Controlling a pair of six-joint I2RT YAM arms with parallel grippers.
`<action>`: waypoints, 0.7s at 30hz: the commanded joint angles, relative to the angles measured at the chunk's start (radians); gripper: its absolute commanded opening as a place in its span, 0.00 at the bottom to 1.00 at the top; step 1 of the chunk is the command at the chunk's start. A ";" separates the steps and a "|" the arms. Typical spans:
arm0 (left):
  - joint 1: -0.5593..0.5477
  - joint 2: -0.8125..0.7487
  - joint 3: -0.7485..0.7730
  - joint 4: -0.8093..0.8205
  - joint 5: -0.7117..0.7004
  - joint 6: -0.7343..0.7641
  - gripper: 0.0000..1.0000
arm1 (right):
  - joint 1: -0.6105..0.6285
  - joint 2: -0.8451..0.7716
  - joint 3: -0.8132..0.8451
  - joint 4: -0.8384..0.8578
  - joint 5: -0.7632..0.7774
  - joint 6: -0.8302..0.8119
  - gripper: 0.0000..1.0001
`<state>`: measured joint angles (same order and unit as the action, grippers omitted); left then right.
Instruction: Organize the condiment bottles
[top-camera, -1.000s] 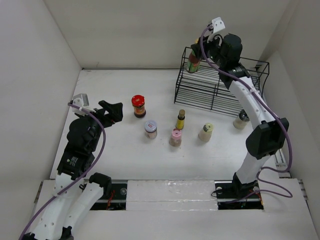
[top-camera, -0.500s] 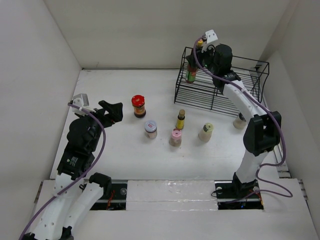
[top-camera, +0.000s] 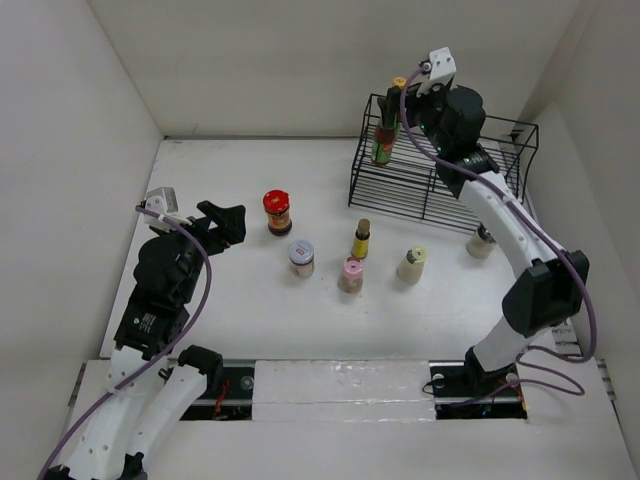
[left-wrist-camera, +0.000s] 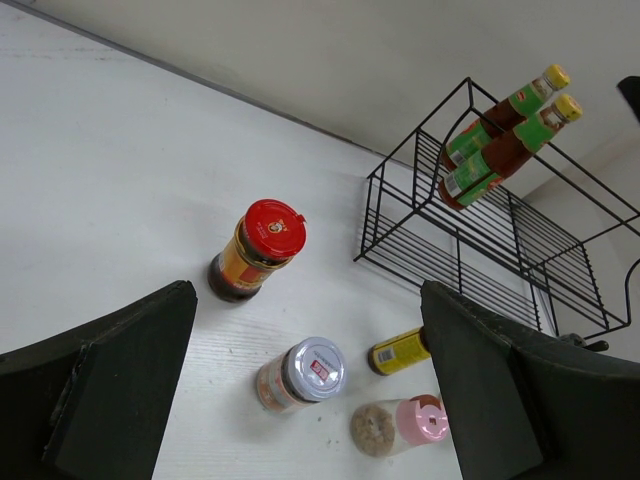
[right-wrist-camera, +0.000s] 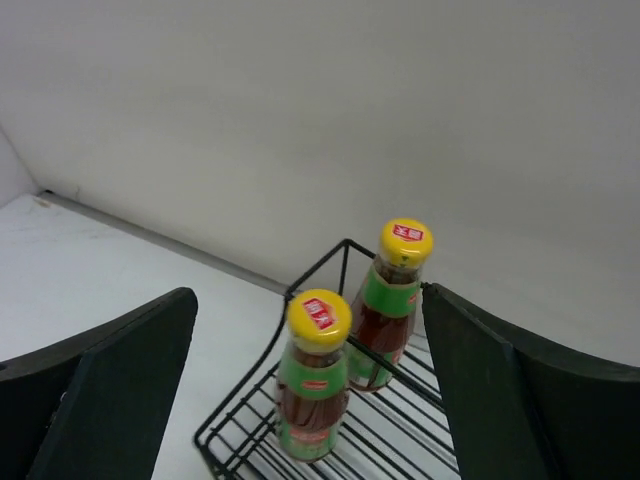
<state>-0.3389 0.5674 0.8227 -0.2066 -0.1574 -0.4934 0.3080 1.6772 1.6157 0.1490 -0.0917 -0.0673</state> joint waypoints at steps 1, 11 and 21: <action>0.003 0.003 0.001 0.046 0.012 0.016 0.90 | 0.075 -0.122 -0.045 0.063 0.064 -0.071 1.00; 0.003 0.003 0.001 0.046 0.012 0.016 0.90 | 0.371 0.010 -0.218 0.063 -0.149 -0.054 0.81; 0.003 0.003 0.001 0.046 0.012 0.016 0.90 | 0.437 0.286 -0.056 -0.012 -0.181 -0.081 1.00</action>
<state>-0.3389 0.5674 0.8227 -0.2066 -0.1574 -0.4934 0.7429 1.9457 1.4494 0.1108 -0.2539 -0.1356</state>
